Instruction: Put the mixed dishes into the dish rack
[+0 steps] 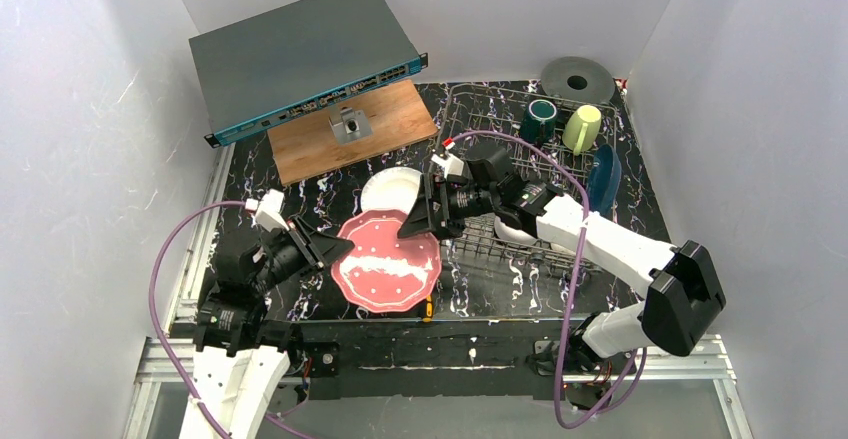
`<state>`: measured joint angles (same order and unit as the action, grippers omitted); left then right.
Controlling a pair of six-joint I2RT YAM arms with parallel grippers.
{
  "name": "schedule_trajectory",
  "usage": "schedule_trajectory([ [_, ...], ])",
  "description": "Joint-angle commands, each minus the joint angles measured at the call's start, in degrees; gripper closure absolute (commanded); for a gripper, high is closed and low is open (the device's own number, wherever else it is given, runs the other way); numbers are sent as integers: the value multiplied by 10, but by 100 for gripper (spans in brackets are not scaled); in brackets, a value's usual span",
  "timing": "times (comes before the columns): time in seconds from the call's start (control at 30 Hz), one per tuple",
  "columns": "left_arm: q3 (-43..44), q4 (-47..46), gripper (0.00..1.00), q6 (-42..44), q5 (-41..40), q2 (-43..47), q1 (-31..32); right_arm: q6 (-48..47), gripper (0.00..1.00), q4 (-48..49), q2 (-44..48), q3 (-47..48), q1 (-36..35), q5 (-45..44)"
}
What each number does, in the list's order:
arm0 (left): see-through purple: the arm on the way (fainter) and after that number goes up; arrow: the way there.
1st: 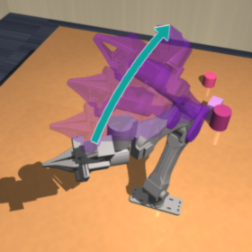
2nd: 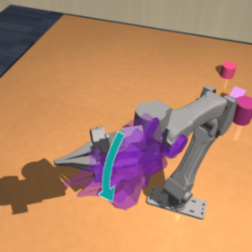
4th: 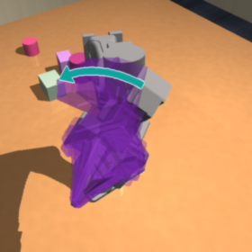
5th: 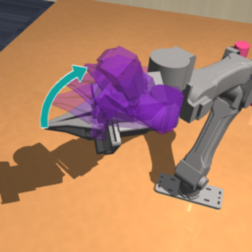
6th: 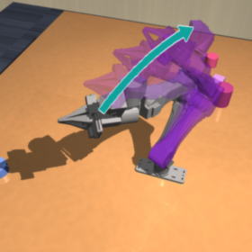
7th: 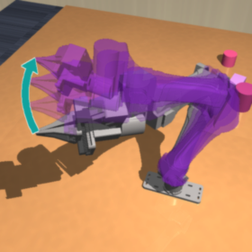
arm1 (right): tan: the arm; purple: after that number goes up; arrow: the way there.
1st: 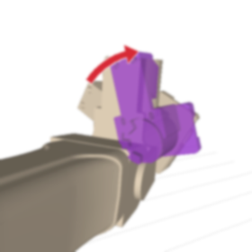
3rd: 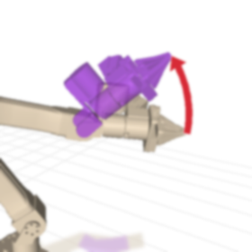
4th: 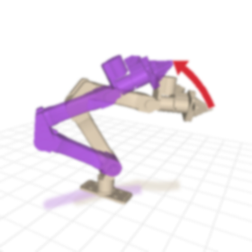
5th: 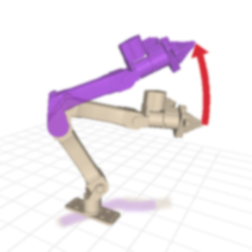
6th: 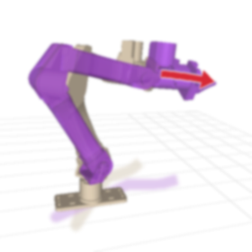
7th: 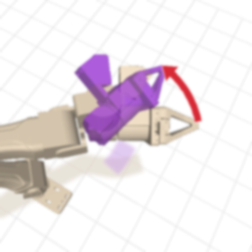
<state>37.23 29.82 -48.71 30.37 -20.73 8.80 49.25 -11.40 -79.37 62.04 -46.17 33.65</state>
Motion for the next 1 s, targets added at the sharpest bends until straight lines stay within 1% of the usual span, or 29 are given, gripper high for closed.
schedule_trajectory([
  [0.0, 34, -68, 100, 19, 55, -14, -1, 5, 18, 24, -11, 7, 0, 52],
  [0.17, 47, -56, 100, 64, 77, -39, -1, 5, 23, 42, -11, -2, -2, 93],
  [0.4, 48, -69, 100, 65, 96, -50, -1, 11, 30, 71, -25, -9, -14, 126],
  [0.5, 43, -59, 100, 65, 95, -50, -1, 28, 45, 101, -33, -14, -20, 145],
  [0.53, 43, -55, 100, 64, 93, -50, -1, 34, 52, 108, -35, -16, -20, 150],
  [0.7, 46, -20, 100, 70, 69, -47, -1, 49, 98, 141, -36, -27, -20, 149],
  [0.73, 48, -11, 100, 70, 56, -47, -1, 50, 99, 145, -35, -29, -20, 148],
  [0.77, 52, 3, 93, 70, 45, -47, -1, 52, 99, 148, -34, -30, -20, 148],
  [0.87, 60, 34, 67, 71, 27, -50, -1, 58, 99, 156, -24, -35, -20, 134],
  [0.9, 63, 40, 54, 71, 23, -50, -1, 60, 99, 156, -20, -36, -20, 126],
  [0.93, 67, 49, 47, 72, 17, -49, -1, 62, 99, 156, -15, -36, -19, 120],
  [0.97, 72, 56, 42, 73, 12, -49, -1, 66, 99, 158, -13, -37, -19, 115],
])
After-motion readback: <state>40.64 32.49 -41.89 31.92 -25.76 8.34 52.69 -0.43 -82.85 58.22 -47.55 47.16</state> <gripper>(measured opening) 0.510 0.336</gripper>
